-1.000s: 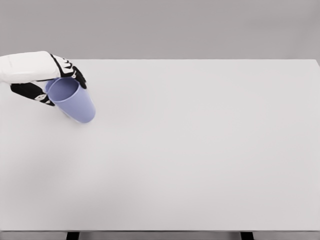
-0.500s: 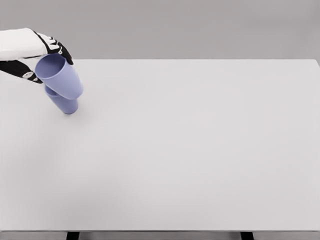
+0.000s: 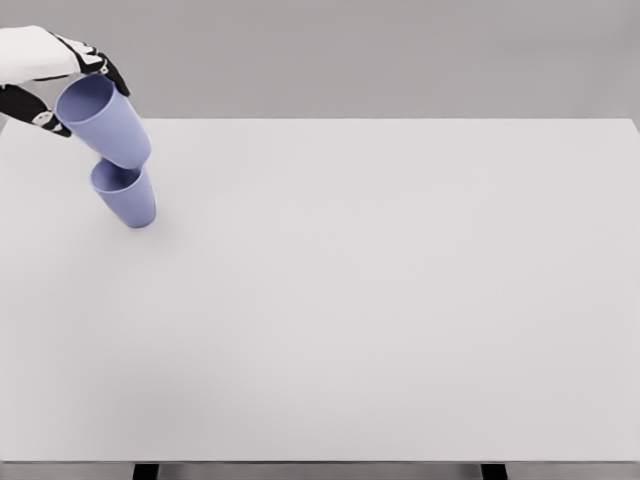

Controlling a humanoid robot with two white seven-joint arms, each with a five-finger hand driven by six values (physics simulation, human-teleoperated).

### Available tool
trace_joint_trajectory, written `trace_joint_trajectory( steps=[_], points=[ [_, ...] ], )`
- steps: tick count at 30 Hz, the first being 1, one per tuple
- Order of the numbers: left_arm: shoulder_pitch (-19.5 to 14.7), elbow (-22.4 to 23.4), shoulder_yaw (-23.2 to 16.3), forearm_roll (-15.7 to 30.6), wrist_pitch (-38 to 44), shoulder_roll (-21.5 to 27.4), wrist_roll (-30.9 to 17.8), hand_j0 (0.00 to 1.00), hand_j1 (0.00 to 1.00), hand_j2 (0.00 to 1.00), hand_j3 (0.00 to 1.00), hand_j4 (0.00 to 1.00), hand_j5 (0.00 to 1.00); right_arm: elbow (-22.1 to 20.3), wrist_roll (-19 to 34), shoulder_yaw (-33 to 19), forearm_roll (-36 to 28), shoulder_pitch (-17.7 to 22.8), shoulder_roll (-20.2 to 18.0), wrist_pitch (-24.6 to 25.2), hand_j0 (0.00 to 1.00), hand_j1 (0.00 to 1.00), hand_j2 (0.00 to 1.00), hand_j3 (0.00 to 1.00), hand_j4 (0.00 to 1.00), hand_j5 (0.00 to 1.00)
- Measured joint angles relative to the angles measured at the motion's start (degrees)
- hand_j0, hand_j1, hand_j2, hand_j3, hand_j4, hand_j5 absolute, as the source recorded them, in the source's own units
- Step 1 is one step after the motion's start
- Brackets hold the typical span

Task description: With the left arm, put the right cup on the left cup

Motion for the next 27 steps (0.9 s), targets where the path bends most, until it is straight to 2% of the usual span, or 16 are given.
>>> trace_joint_trajectory(
  steps=[14,27],
  points=[
    [-0.17,9.58,-2.33,-1.21,-0.02,-4.17,-0.66,0.60,0.60,0.60,0.60,0.60,0.60,0.00,0.00,0.00,0.00,0.00,0.00,0.00,1.00,1.00,1.00,1.00,1.00,1.00],
    [0.26,11.55,-2.61,-1.60,0.04,-4.71,-0.73,0.60,0.60,0.60,0.60,0.60,0.60,0.00,0.00,0.00,0.00,0.00,0.00,0.00,1.00,1.00,1.00,1.00,1.00,1.00]
  ],
)
